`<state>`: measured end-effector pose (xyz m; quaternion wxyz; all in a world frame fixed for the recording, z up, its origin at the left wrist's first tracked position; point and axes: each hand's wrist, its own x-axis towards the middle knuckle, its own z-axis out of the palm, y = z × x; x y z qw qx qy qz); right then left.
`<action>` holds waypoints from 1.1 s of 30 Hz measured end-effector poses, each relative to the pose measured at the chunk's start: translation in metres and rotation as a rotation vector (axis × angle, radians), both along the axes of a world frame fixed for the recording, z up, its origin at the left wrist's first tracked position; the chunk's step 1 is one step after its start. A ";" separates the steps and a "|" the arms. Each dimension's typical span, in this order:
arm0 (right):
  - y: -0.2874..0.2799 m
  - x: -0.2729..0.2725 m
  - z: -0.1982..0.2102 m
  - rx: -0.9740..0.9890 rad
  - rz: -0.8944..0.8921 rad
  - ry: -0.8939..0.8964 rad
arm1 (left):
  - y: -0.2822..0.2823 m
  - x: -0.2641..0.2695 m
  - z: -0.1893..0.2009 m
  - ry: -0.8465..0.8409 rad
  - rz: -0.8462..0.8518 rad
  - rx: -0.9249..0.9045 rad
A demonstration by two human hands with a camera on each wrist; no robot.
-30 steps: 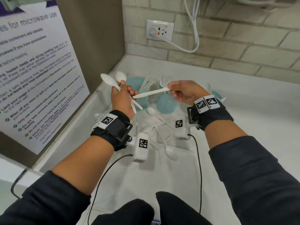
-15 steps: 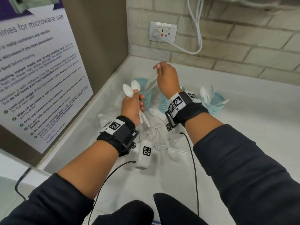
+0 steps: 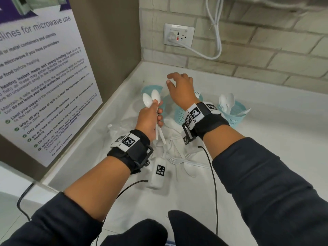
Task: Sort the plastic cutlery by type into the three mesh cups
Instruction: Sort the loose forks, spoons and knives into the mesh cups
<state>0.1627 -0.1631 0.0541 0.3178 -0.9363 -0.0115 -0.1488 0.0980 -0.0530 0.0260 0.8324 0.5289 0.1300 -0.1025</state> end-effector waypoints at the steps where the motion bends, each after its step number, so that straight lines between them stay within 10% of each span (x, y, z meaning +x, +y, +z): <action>1: -0.002 -0.001 0.002 0.071 0.009 -0.038 | -0.003 -0.001 0.002 -0.004 -0.028 0.001; 16: -0.025 -0.040 0.015 0.168 0.168 0.283 | -0.038 -0.011 0.017 -0.171 -0.286 0.374; 33: -0.066 -0.056 -0.011 0.345 0.019 0.198 | -0.060 -0.018 0.000 -0.222 -0.381 0.475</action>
